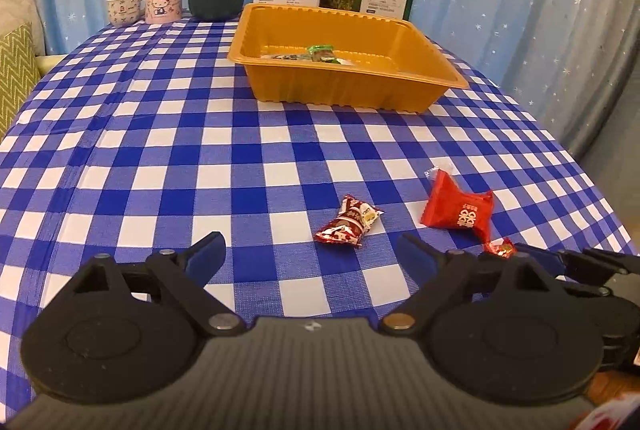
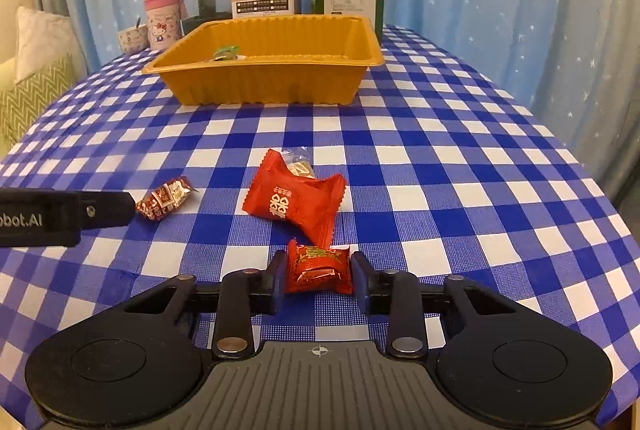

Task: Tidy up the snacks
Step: 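Grasp the small red candy with the right tool while the left tool grasps the red-white candy, then carry both red candies over the orange tray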

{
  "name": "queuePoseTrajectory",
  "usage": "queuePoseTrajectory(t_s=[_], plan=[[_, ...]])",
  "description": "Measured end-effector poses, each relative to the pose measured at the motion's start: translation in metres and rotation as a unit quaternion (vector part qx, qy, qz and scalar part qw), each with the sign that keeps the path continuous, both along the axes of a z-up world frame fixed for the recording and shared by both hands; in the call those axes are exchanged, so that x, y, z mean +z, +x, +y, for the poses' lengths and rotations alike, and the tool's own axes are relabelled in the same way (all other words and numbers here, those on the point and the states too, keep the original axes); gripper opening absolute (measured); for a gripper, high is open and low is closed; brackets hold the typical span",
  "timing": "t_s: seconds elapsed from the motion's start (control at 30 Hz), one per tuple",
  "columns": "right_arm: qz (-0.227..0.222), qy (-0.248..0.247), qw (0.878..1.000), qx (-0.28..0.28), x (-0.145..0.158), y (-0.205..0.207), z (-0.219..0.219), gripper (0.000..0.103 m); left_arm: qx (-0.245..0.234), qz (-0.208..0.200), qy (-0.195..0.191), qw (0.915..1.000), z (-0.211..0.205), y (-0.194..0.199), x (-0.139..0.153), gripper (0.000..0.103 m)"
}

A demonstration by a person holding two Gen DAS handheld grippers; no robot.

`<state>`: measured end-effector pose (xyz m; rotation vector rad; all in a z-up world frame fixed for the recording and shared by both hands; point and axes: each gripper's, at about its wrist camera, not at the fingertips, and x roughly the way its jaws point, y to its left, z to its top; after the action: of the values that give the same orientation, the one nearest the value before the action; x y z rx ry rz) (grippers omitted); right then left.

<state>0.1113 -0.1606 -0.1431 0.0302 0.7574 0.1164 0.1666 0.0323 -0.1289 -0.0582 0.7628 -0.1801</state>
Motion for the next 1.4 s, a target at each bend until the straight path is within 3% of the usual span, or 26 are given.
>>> queuePoseTrajectory(t_s=[0.17, 0.37, 0.8, 1.03, 1.4], plan=[[-0.022, 0.014, 0.999, -0.024, 0.010, -0.001, -0.011, 0.033, -0.026, -0.008, 0.022, 0.9994, -0.008, 0.010, 0.000, 0.091], [-0.022, 0.031, 0.998, -0.045, 0.014, 0.002, -0.023, 0.033, -0.055, -0.013, 0.050, 0.9971, -0.018, 0.025, -0.003, 0.079], [-0.014, 0.045, 0.998, -0.047, 0.011, 0.006, -0.024, 0.033, -0.094, 0.014, 0.079, 0.9923, -0.040, 0.038, -0.021, 0.027], [-0.018, 0.050, 0.998, -0.046, 0.014, 0.006, -0.021, 0.033, -0.091, 0.014, 0.071, 0.9932, -0.040, 0.037, -0.018, 0.020], [-0.033, 0.048, 0.997, -0.040, 0.022, 0.004, -0.019, 0.033, -0.073, 0.007, 0.045, 0.9963, -0.035, 0.032, -0.002, 0.018]])
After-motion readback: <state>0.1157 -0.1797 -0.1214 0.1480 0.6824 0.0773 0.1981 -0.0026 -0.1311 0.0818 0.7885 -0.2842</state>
